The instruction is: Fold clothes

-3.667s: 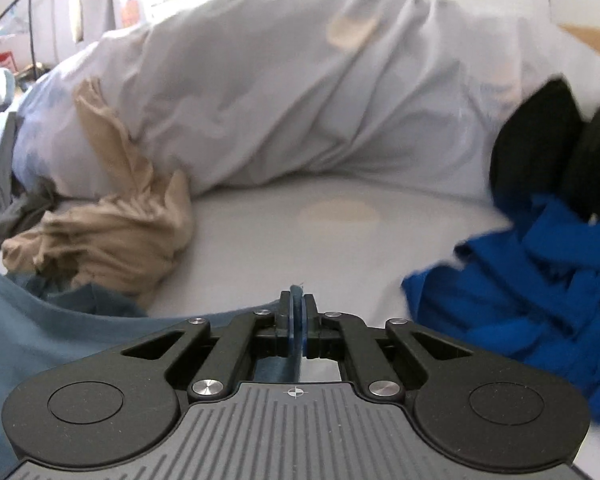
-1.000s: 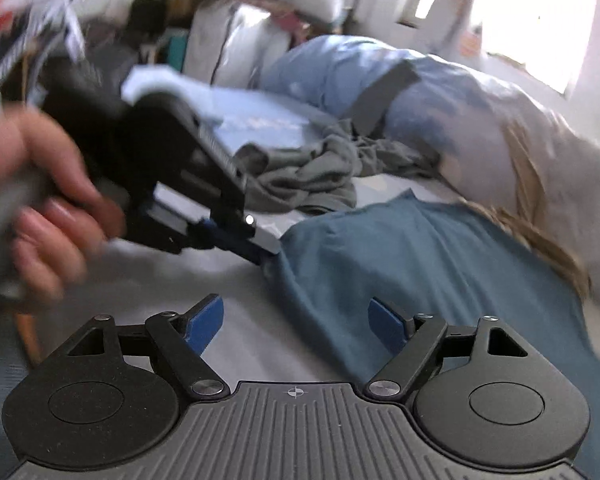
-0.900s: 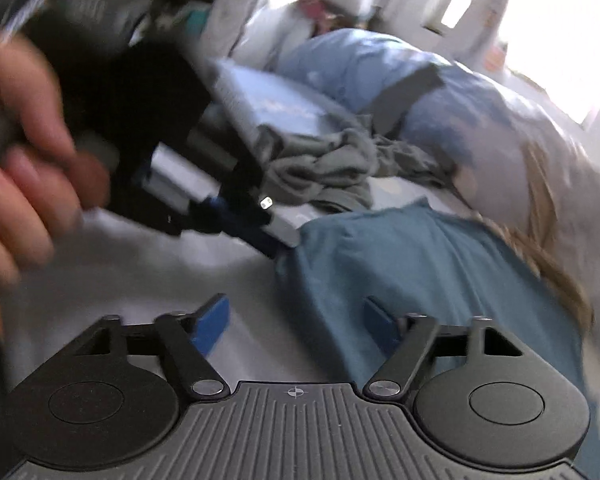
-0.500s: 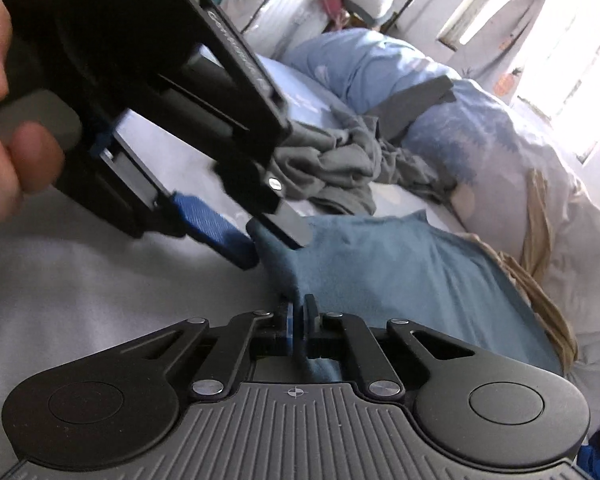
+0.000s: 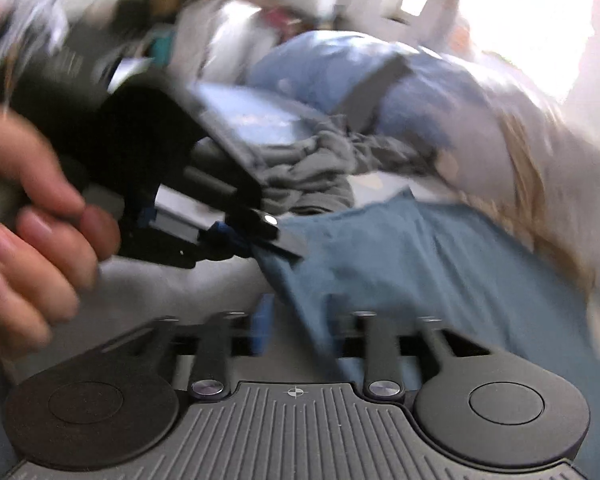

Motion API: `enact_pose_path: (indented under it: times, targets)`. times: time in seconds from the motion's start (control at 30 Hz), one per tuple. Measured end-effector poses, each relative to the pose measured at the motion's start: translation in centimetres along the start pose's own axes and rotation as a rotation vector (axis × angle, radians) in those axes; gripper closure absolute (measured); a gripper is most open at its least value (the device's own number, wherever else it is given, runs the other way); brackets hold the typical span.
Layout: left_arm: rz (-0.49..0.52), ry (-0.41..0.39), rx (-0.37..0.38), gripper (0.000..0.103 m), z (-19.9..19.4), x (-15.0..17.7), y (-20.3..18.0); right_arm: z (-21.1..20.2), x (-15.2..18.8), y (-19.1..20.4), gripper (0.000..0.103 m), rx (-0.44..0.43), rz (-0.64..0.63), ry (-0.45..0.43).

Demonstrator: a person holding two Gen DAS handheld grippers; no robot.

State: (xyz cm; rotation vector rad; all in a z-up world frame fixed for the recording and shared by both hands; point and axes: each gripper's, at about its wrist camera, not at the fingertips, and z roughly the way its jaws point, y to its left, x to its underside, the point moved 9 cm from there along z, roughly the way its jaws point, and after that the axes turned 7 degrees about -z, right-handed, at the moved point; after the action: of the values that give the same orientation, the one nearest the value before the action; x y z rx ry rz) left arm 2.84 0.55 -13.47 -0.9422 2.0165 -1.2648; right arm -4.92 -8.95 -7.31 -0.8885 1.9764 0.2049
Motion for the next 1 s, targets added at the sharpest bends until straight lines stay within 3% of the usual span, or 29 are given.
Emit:
enact_pose_path:
  times: [0.03,0.3,0.4,0.53,0.6,1.0]
  targets:
    - [-0.005,0.003,0.008,0.095,-0.1,-0.1,-0.3,-0.8,0.3,-0.7,0.046,-0.024,0.097,-0.013]
    - [0.034,-0.014,0.027,0.095,-1.1,-0.7,-3.0,-2.5,7.4,-7.7,0.044,-0.177,1.055,-0.064]
    - [0.043,-0.019,0.02,0.095,-1.0,-0.6,-3.5,-2.3,9.5,-9.0,0.044,-0.197,1.284,-0.151]
    - [0.053,-0.026,-0.003,0.095,-1.0,-0.6,-3.4,-2.0,13.2,-12.3,0.052,-0.126,1.56,-0.273]
    - [0.058,-0.029,-0.016,0.095,-1.1,-0.7,-3.3,-2.2,14.6,-14.0,0.056,-0.093,1.636,-0.328]
    - [0.128,-0.044,-0.073,0.095,-1.6,-1.1,-3.5,-7.5,22.5,-23.7,0.06,0.163,1.711,-0.451]
